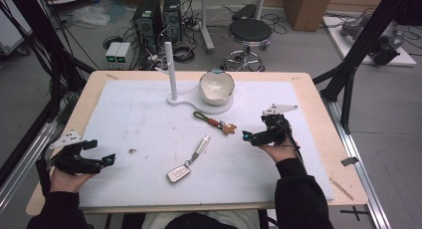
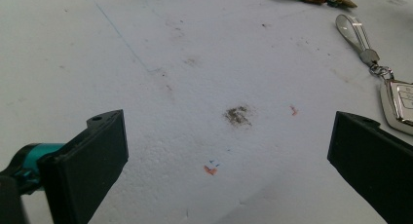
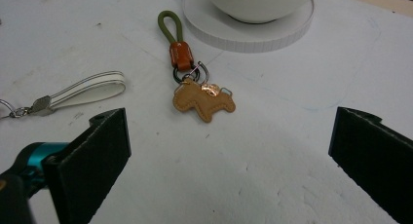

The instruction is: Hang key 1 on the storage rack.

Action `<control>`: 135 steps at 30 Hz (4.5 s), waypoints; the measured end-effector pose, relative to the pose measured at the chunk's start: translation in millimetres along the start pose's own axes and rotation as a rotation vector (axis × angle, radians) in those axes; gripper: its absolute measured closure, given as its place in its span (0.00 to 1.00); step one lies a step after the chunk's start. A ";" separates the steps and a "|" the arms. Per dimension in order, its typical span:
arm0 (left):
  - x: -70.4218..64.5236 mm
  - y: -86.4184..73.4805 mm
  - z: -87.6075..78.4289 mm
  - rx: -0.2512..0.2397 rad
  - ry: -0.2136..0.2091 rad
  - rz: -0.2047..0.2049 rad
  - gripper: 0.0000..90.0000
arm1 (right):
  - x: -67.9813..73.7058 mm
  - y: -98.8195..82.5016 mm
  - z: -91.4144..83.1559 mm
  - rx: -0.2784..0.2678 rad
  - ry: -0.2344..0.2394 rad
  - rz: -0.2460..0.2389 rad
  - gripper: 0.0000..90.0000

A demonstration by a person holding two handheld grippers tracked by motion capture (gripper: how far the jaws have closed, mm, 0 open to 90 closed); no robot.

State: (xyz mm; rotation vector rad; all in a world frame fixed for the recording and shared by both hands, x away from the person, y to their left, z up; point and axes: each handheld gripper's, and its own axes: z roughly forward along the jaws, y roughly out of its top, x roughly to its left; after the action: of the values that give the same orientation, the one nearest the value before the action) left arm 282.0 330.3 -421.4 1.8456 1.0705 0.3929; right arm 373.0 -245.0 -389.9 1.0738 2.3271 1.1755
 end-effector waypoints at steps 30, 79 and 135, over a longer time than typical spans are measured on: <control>1.2 -2.0 -0.2 0.003 -0.002 0.003 0.02 | 17.0 56.3 42.5 0.045 0.055 -0.070 0.01; 3.1 -4.0 -0.5 0.004 0.006 0.013 0.02 | 31.6 63.7 144.0 0.249 0.136 -0.139 0.43; 4.5 -6.7 0.0 0.002 -0.004 -0.003 0.02 | 35.6 102.0 78.7 0.164 0.168 -0.180 0.81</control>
State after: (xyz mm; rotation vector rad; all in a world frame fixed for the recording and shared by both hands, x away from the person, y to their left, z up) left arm 281.0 335.2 -427.8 1.8458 1.0712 0.3862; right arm 443.2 -136.6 -355.5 0.8218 2.6261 1.0586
